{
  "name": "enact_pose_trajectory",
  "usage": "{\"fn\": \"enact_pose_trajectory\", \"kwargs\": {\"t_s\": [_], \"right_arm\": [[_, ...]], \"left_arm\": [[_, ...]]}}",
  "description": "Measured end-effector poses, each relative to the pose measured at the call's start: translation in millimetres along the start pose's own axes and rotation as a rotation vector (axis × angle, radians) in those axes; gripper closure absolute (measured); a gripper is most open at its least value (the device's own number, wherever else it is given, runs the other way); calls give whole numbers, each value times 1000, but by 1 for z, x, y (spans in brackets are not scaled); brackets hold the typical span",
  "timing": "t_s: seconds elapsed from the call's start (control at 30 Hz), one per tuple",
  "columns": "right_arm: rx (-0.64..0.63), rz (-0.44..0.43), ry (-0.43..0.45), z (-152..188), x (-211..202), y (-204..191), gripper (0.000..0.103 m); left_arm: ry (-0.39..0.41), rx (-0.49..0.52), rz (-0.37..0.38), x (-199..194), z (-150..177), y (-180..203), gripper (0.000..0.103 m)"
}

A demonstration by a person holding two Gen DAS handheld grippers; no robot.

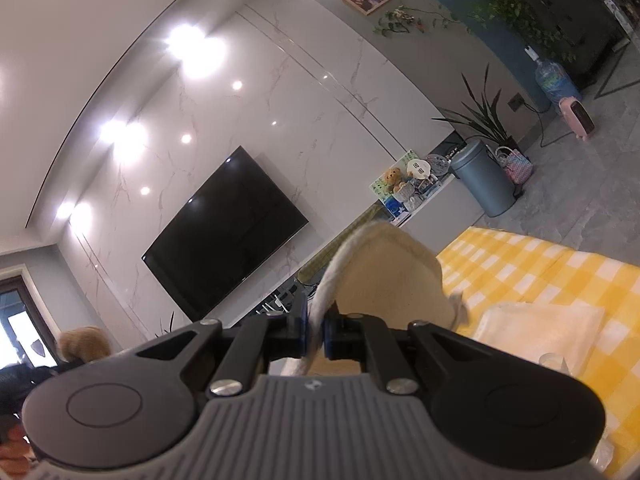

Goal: Organize soft objects
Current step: 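Carry the brown towel and white towel over the white box and release both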

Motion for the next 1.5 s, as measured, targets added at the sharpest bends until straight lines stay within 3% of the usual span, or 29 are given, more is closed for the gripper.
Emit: {"fn": "enact_pose_trajectory", "kwargs": {"t_s": [0.13, 0.23, 0.37, 0.57, 0.73, 0.9, 1.03, 1.17, 1.27, 1.5], "right_arm": [[-11, 2, -7, -2, 1, 0, 97], [-18, -10, -15, -2, 1, -3, 97], [-112, -32, -26, -5, 3, -28, 98], [-198, -182, -40, -6, 12, -96, 98], [-156, -348, -139, 11, 37, -158, 98], [-190, -494, -261, 46, 67, -224, 98], [-251, -563, -363, 91, 92, -265, 98], [-296, -558, -493, 146, 117, -284, 99], [-314, -520, -562, 178, 130, -282, 99], [-301, -437, -605, 192, 137, -256, 99]], "left_arm": [[51, -40, -63, -20, -10, -30, 41], [32, -73, -142, -32, -12, -55, 41], [-2, -112, -164, -43, -7, -83, 41], [-52, -130, -293, -47, 14, -126, 41], [-107, -123, -342, -47, 39, -152, 41], [-211, -125, -334, -40, 66, -166, 41], [-272, -128, -316, -34, 85, -174, 41], [-305, -42, -305, -30, 91, -169, 41], [-367, -33, -291, -23, 99, -167, 41], [-536, -146, -254, -8, 122, -185, 42]]}}
Point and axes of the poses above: each gripper's, at about its wrist camera, not at the fingertips, and x roughly the way its jaws point, y to its right, z to its underside, the point moved 8 cm from there along x, roughly the way its jaws point, and after that the axes turned 13 degrees about -z, right-handed, at the moved point
